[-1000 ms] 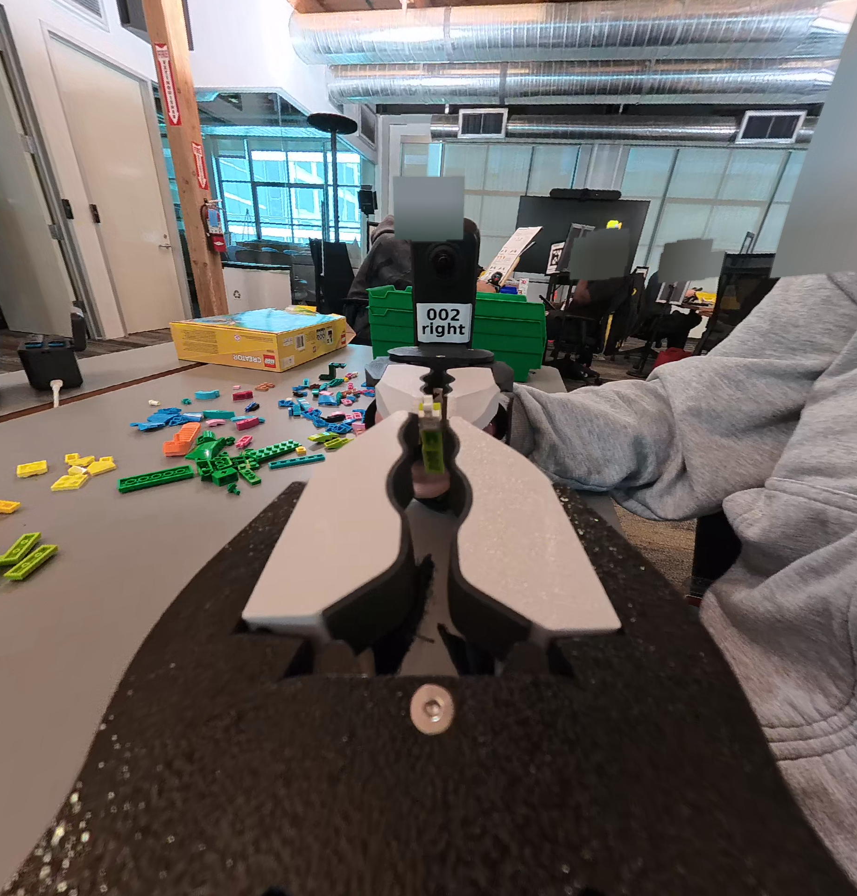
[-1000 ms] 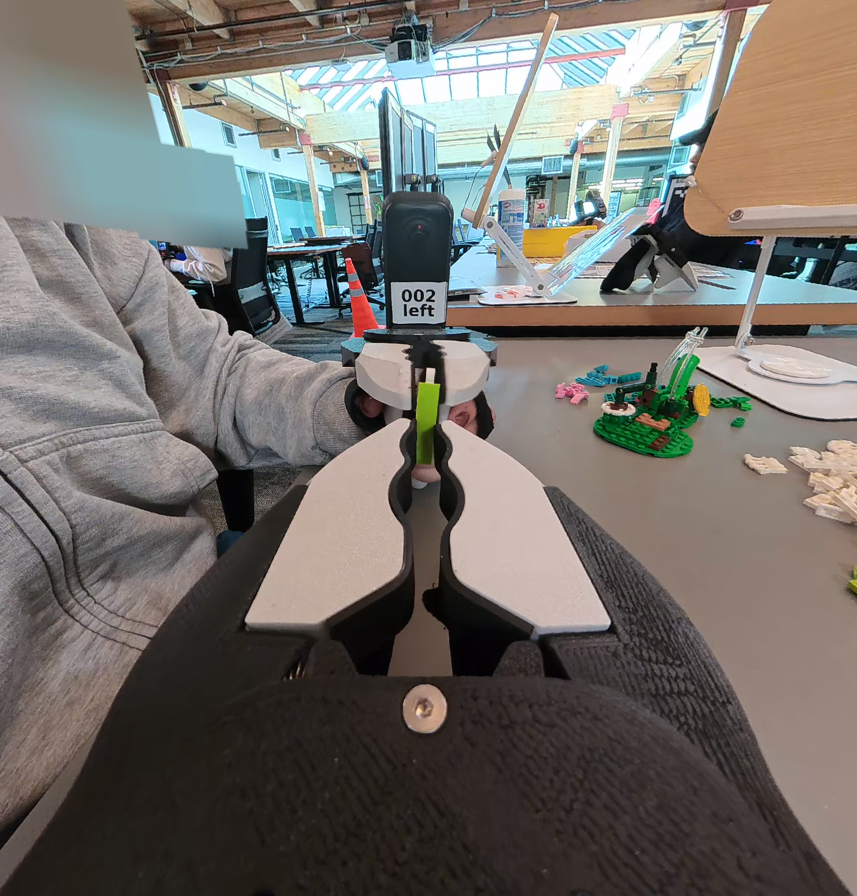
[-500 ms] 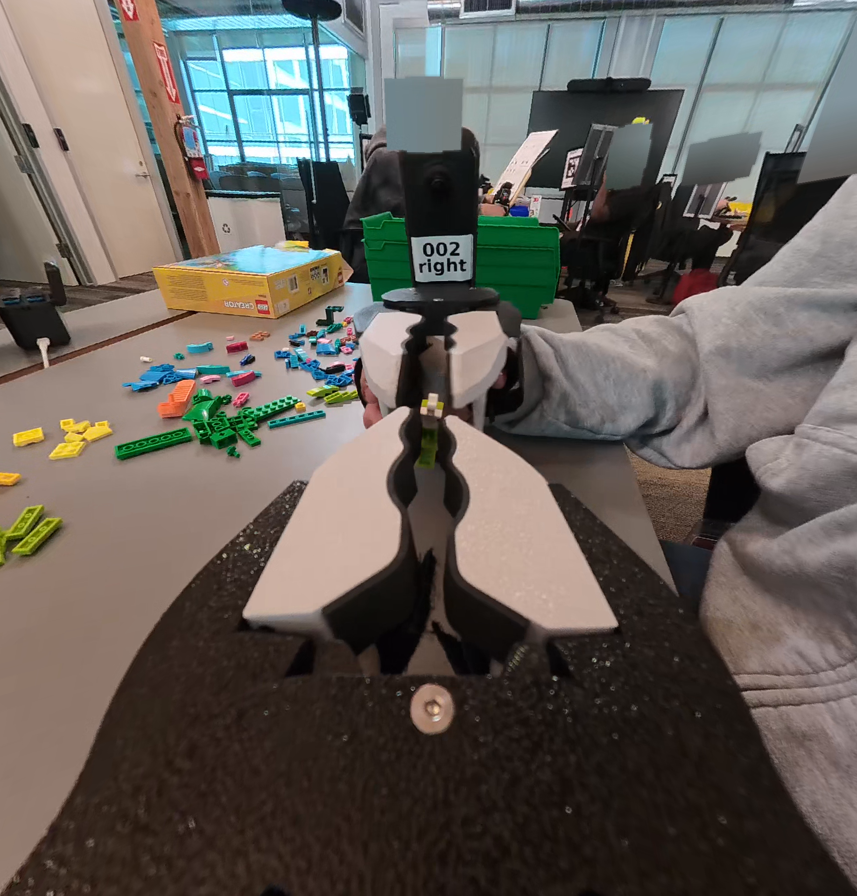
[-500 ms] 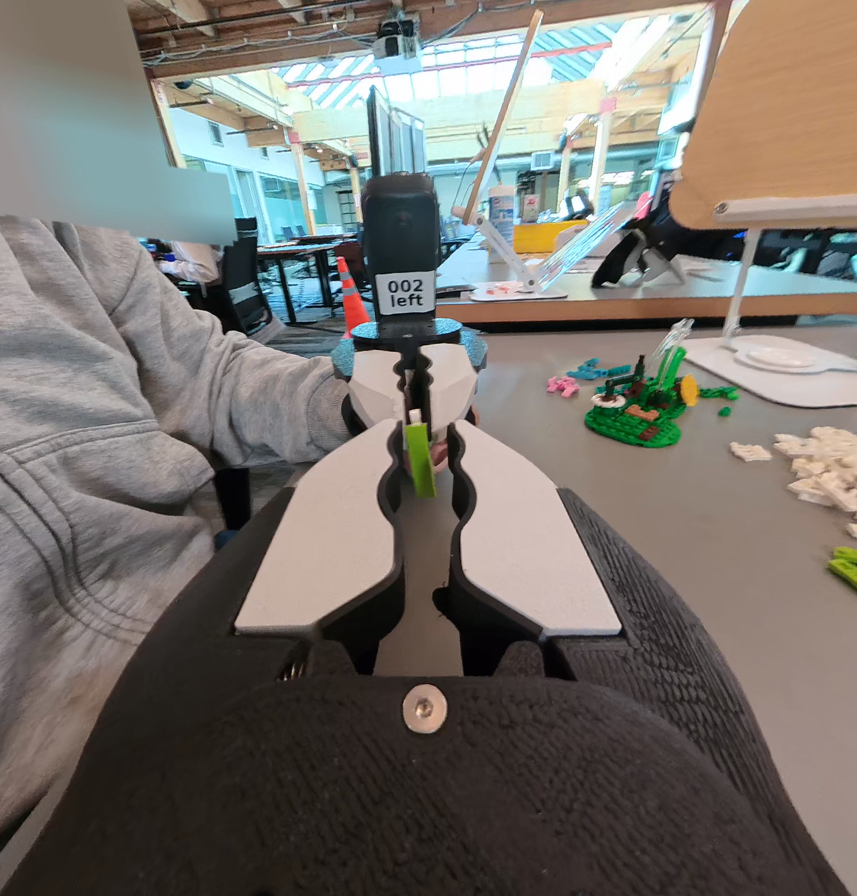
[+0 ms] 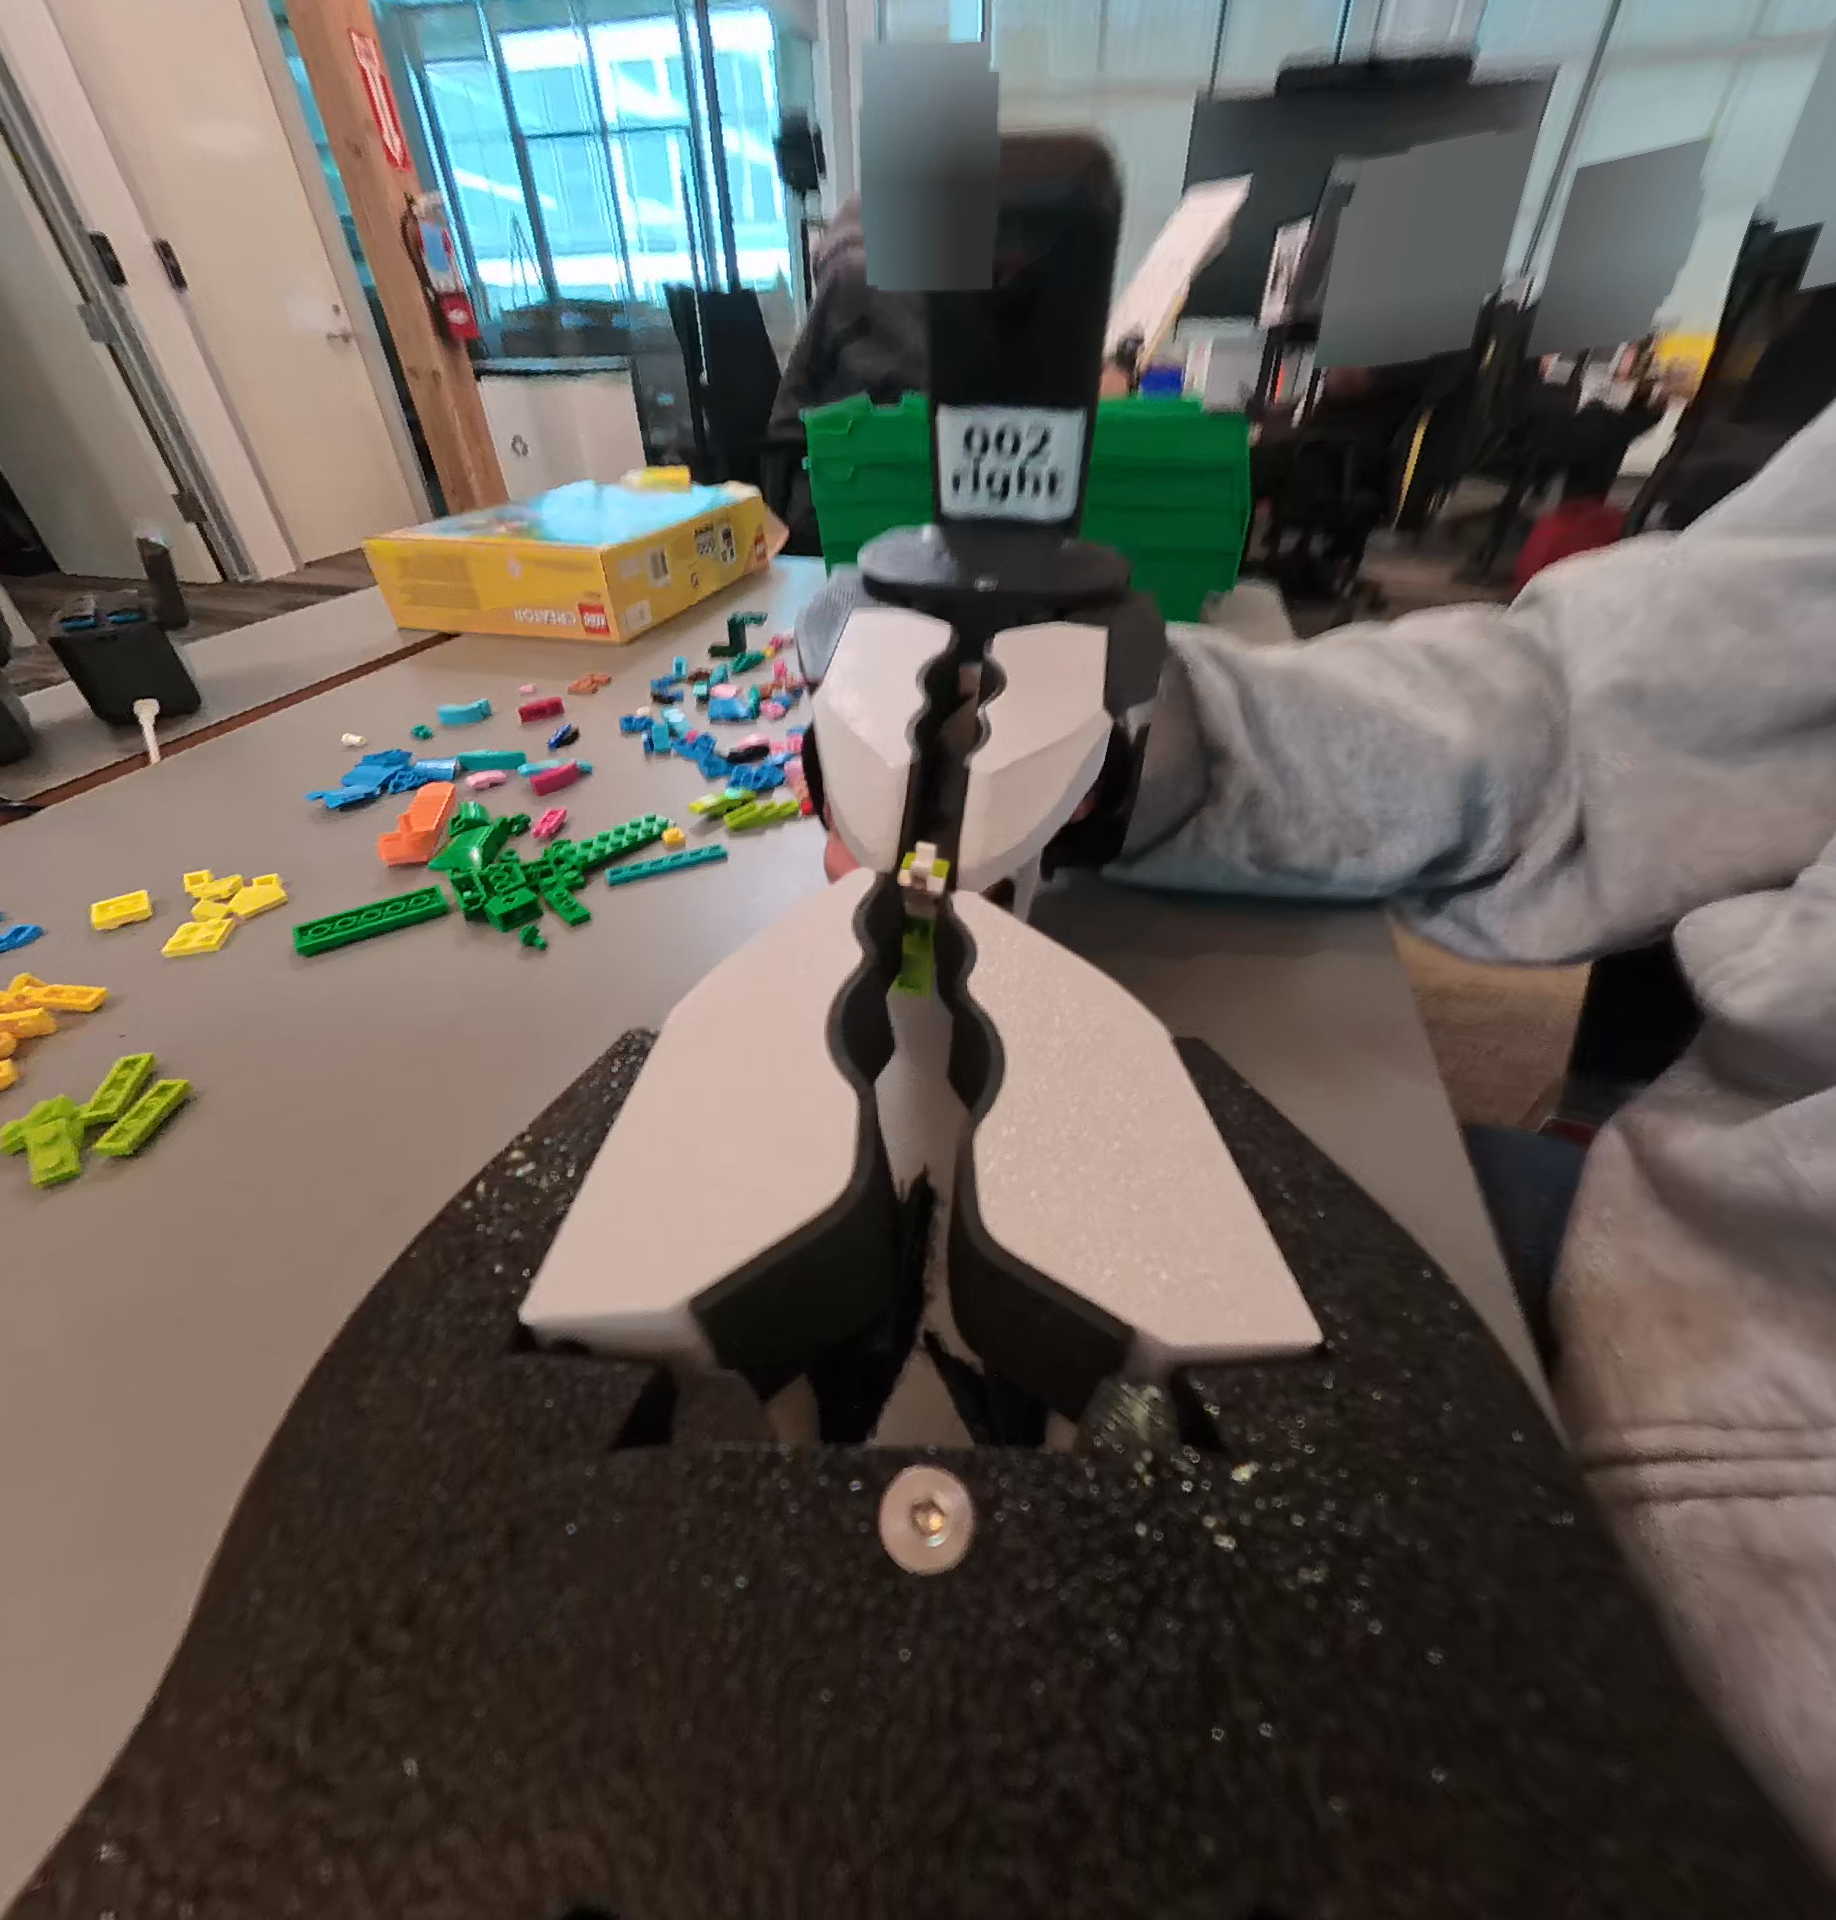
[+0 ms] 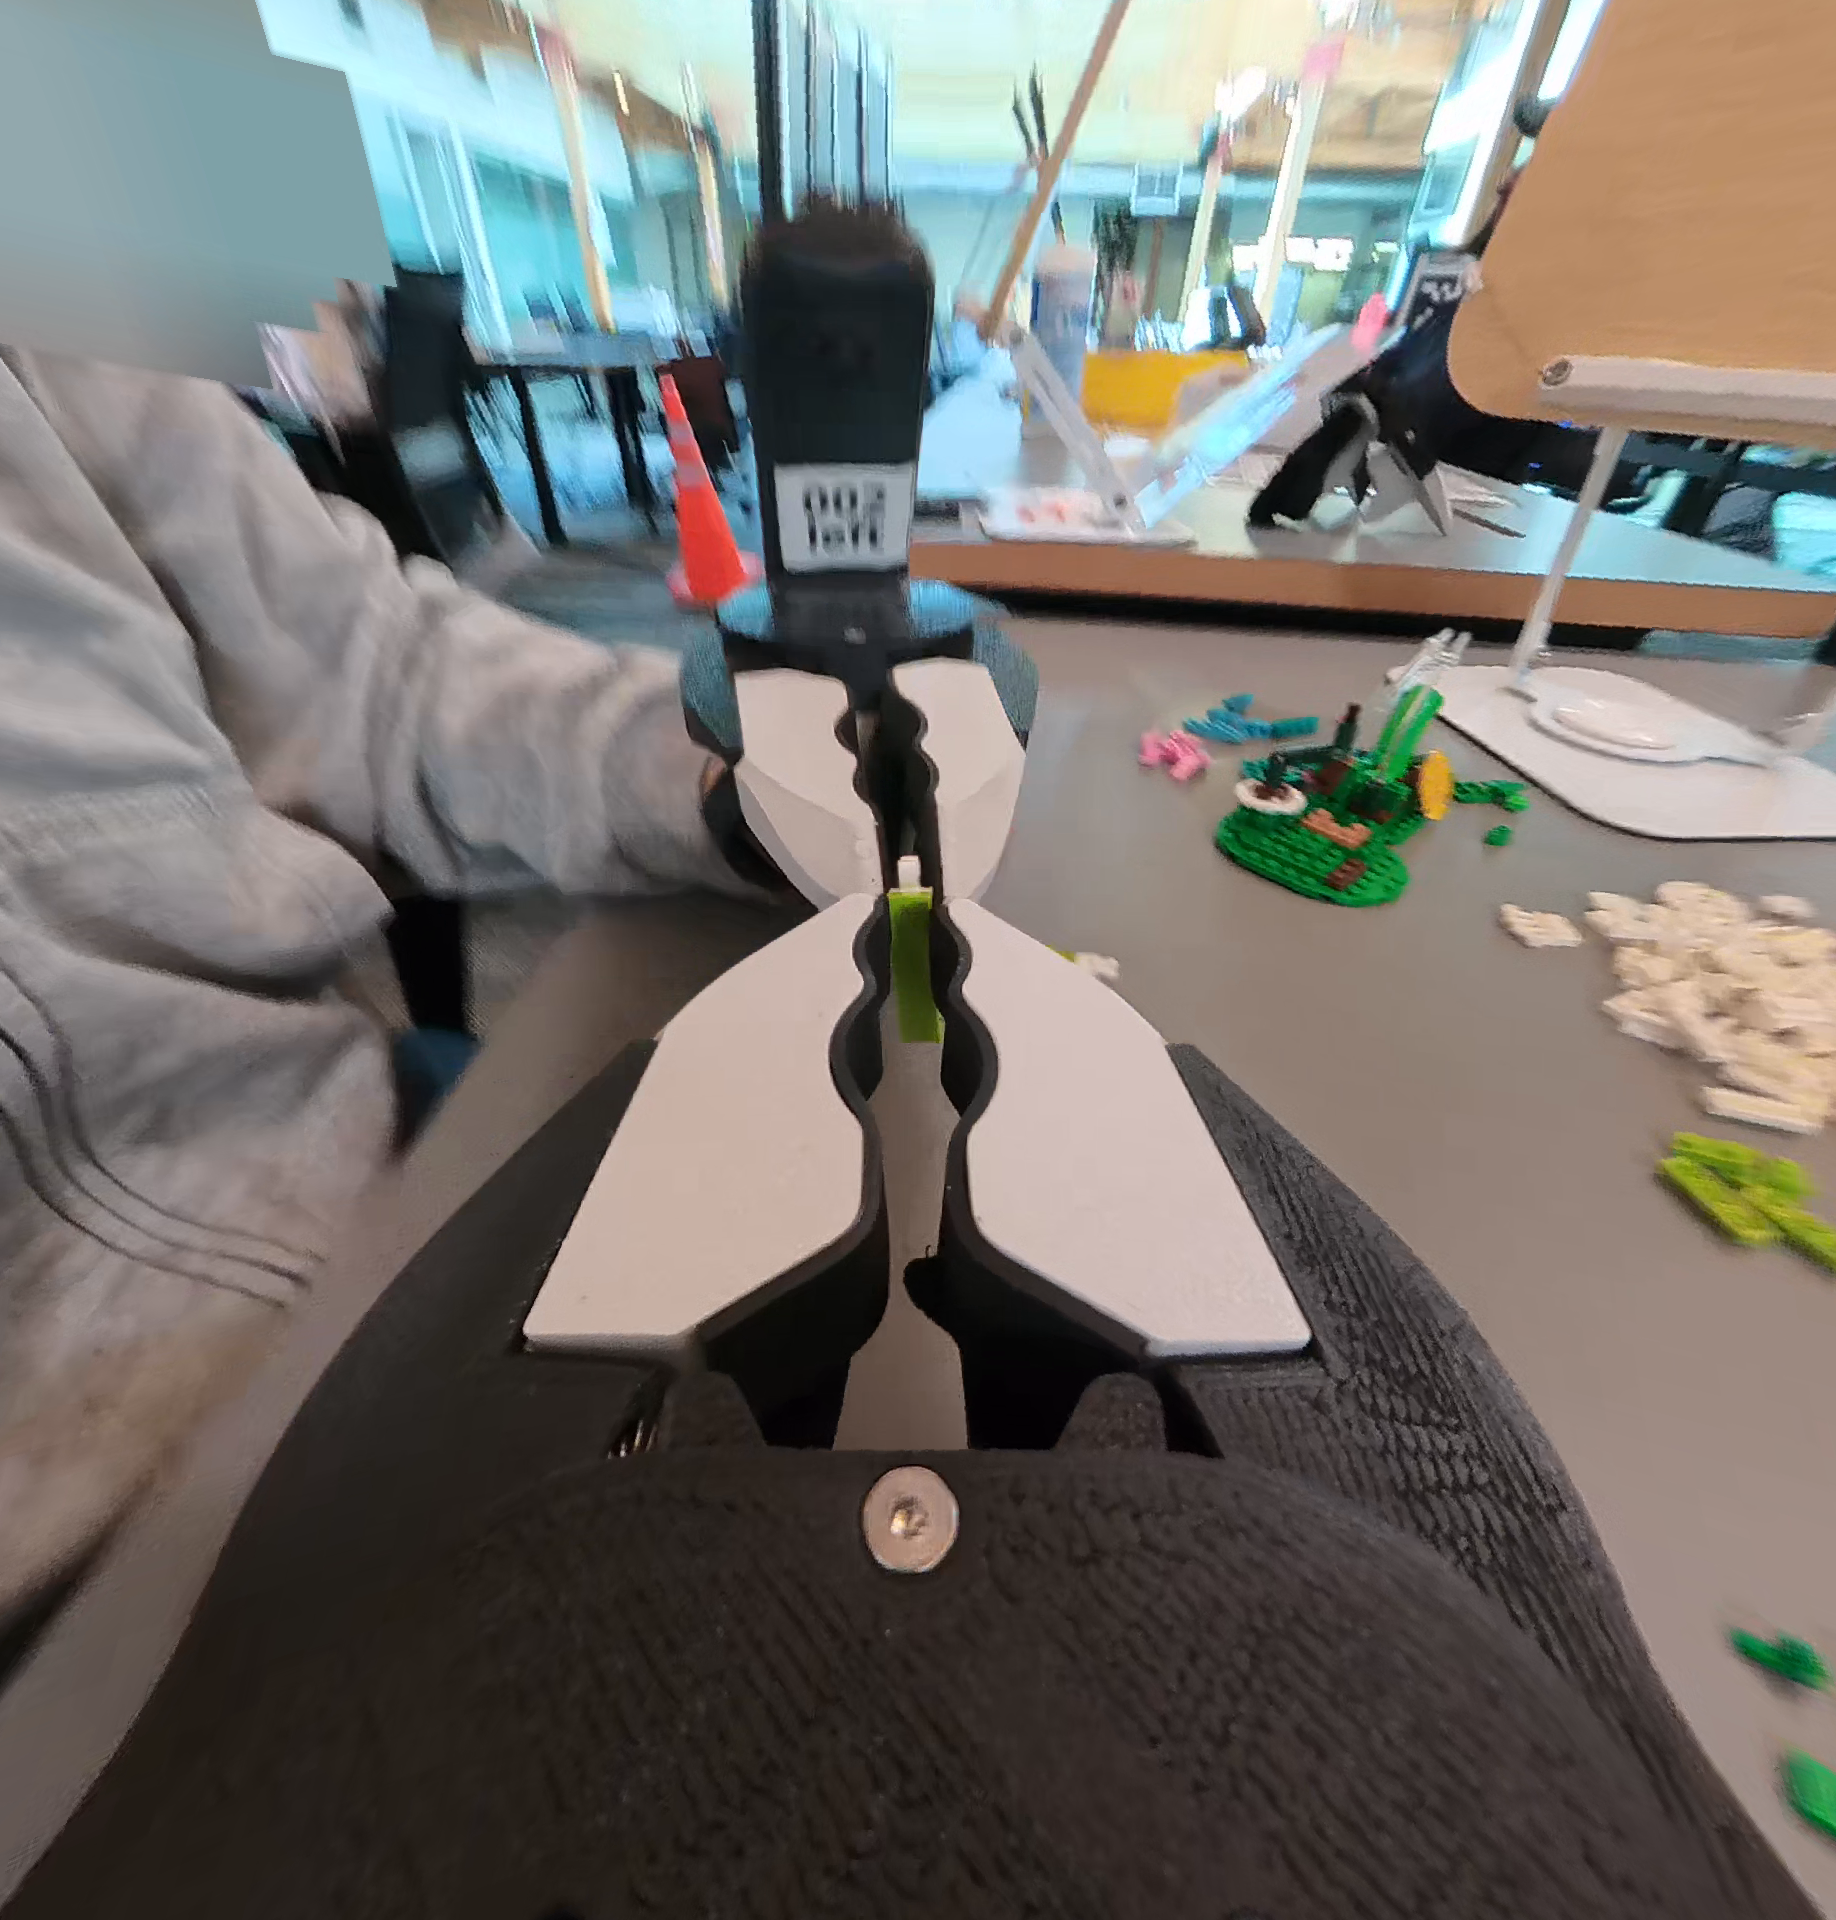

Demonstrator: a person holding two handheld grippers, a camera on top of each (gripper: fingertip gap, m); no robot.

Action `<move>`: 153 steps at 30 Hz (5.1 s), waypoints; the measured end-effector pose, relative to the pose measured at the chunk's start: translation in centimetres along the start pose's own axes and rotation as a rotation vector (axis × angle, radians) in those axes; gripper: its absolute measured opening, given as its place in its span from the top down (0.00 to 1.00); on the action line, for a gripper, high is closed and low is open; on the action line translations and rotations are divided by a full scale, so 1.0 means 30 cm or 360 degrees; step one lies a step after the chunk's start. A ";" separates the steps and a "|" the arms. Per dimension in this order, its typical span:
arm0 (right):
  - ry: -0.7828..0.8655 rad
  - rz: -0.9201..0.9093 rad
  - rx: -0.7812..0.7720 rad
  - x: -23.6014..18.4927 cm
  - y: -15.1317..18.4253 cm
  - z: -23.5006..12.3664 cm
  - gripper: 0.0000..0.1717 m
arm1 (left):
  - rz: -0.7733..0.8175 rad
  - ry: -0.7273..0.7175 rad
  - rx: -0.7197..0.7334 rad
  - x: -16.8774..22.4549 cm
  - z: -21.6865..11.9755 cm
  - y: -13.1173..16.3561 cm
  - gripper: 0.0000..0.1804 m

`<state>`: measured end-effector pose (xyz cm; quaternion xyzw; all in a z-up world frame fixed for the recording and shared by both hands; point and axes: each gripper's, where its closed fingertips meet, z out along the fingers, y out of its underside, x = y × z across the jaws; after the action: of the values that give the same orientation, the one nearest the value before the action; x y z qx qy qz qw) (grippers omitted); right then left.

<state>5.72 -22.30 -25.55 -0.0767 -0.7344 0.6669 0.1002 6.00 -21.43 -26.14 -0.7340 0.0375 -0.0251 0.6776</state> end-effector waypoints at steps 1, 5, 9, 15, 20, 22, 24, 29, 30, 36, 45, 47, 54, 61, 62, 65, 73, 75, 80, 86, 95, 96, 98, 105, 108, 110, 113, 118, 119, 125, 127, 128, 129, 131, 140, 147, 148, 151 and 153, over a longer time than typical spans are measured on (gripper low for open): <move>0.0002 -0.0012 -0.0013 -0.001 0.005 0.000 0.97 | 0.0010 0.0005 -0.0019 0.000 0.000 0.005 0.96; -0.0041 -0.0016 -0.0061 -0.009 0.020 -0.008 0.97 | 0.0056 0.0022 -0.0070 0.008 0.005 0.018 0.96; -0.0072 -0.0012 -0.0084 -0.017 0.027 -0.011 0.97 | 0.0090 0.0041 -0.0094 0.014 0.005 0.025 0.96; 0.0040 0.0058 0.0072 0.046 -0.023 -0.111 1.00 | 0.0116 -0.0127 -0.0056 -0.067 -0.077 0.021 1.00; 0.0056 0.0063 -0.0004 0.046 0.012 -0.080 1.00 | 0.0060 -0.0116 -0.0076 -0.077 -0.058 0.025 1.00; 0.0100 0.0038 -0.0085 0.057 0.041 -0.061 1.00 | 0.0079 -0.0149 -0.0117 -0.082 -0.048 0.035 1.00; 0.0150 0.0049 -0.0045 0.078 0.034 -0.073 1.00 | 0.0071 -0.0187 -0.0109 -0.093 -0.050 0.033 1.00; 0.0364 0.0031 0.0173 0.150 -0.014 -0.120 1.00 | 0.0019 -0.0278 -0.0038 -0.123 -0.064 0.015 0.99; 0.0396 0.0006 0.0190 0.157 -0.019 -0.122 1.00 | 0.0014 -0.0293 -0.0011 -0.127 -0.066 0.008 0.99; 0.0437 0.0010 0.0074 0.141 -0.046 -0.178 0.94 | 0.0044 -0.0301 0.0111 -0.117 -0.079 -0.022 0.99; -0.0110 0.0447 -0.1124 -0.296 0.267 -0.300 0.75 | 0.0054 -0.0324 0.0136 -0.120 -0.081 -0.028 0.99; -0.0100 0.0416 -0.1216 -0.339 0.303 -0.306 0.77 | 0.0060 -0.0329 0.0144 -0.120 -0.081 -0.031 0.99; 0.0025 0.0175 -0.1262 -0.311 0.321 -0.292 0.96 | 0.0120 -0.0351 0.0146 -0.107 -0.073 -0.032 0.99; 0.0632 -0.0936 -0.0883 -0.015 0.125 -0.165 0.96 | 0.0201 -0.0323 0.0154 -0.064 -0.035 -0.038 0.97; 0.0727 -0.1141 -0.0826 0.023 0.086 -0.142 0.96 | 0.0206 -0.0351 0.0160 -0.069 -0.035 -0.040 0.94; 0.0994 -0.1642 -0.0625 0.119 -0.014 -0.069 0.97 | 0.0190 -0.0618 0.0182 -0.144 -0.071 -0.049 0.82; 0.1287 -0.1861 -0.0403 0.268 -0.035 0.060 0.96 | 0.0022 -0.1061 0.0350 -0.289 -0.228 -0.075 0.82; 0.1439 -0.1828 -0.0411 0.298 -0.059 0.053 0.96 | -0.0058 -0.0961 0.0344 -0.286 -0.207 -0.063 0.78; 0.1389 -0.1843 -0.0412 0.262 -0.039 0.081 0.96 | -0.0129 -0.0709 0.0381 -0.243 -0.167 -0.070 0.77; 0.1223 -0.1811 -0.0366 0.247 -0.013 0.093 0.96 | -0.0254 -0.0508 0.0433 -0.210 -0.154 -0.076 0.88; 0.1104 -0.1985 -0.0311 0.158 -0.024 0.108 0.96 | -0.0190 -0.0478 0.0358 -0.192 -0.132 -0.065 0.90; 0.1099 -0.1987 -0.0309 0.155 -0.023 0.109 0.96 | -0.0174 -0.0472 0.0346 -0.187 -0.128 -0.064 0.91; 0.1109 -0.1971 -0.0297 0.154 -0.028 0.107 0.96 | -0.0145 -0.0453 0.0328 -0.177 -0.121 -0.062 0.90; 0.1123 -0.1966 -0.0253 0.131 -0.043 0.111 0.96 | -0.0106 -0.0447 0.0283 -0.169 -0.109 -0.054 0.87; 0.1134 -0.1960 -0.0250 0.133 -0.045 0.107 0.96 | -0.0088 -0.0440 0.0274 -0.164 -0.105 -0.053 0.89; 0.1145 -0.1954 -0.0251 0.137 -0.047 0.103 0.96 | -0.0076 -0.0445 0.0270 -0.163 -0.105 -0.053 0.90; 0.1150 -0.1954 -0.0253 0.138 -0.046 0.102 0.96 | -0.0074 -0.0442 0.0268 -0.162 -0.104 -0.052 0.90; 0.1158 -0.1960 -0.0254 0.139 -0.047 0.101 0.96 | -0.0090 -0.0441 0.0275 -0.165 -0.106 -0.053 0.94; 0.1158 -0.1960 -0.0255 0.140 -0.047 0.101 0.96 | -0.0090 -0.0440 0.0272 -0.164 -0.105 -0.053 0.96; 0.1168 -0.1890 -0.0170 0.139 -0.066 0.090 0.93 | -0.0112 -0.0411 0.0299 -0.162 -0.112 -0.058 0.96; 0.1169 -0.1786 -0.0149 0.154 -0.067 0.082 0.90 | -0.0127 -0.0396 0.0315 -0.161 -0.115 -0.060 0.97; 0.1169 -0.1743 -0.0148 0.164 -0.064 0.077 0.89 | -0.0130 -0.0402 0.0326 -0.163 -0.119 -0.063 0.97; 0.1161 -0.1704 -0.0153 0.172 -0.059 0.075 0.88 | -0.0131 -0.0406 0.0334 -0.164 -0.121 -0.064 0.97; 0.1141 -0.1655 -0.0160 0.180 -0.050 0.075 0.88 | -0.0135 -0.0416 0.0339 -0.167 -0.123 -0.065 0.97; 0.1166 -0.1774 -0.0234 0.182 -0.035 0.086 0.89 | -0.0152 -0.0460 0.0341 -0.181 -0.127 -0.063 0.96; 0.1186 -0.1804 -0.0337 0.206 -0.008 0.087 0.92 | 0.0204 -0.0514 0.0099 -0.144 -0.078 -0.022 0.97; 0.1183 -0.1813 -0.0355 0.207 -0.003 0.088 0.92 | 0.0296 -0.0551 0.0065 -0.144 -0.076 -0.015 0.97; 0.1182 -0.1843 -0.0392 0.210 0.006 0.090 0.93 | 0.0518 -0.0646 -0.0002 -0.146 -0.073 -0.001 0.97; 0.1174 -0.1847 -0.0405 0.211 0.012 0.092 0.95 | 0.0580 -0.0669 -0.0022 -0.145 -0.071 0.003 0.97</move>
<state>-1.10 -23.37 -25.88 0.0955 -0.6471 0.3447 0.6733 1.48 -23.17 -26.01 -0.7088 0.0277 0.2504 0.6589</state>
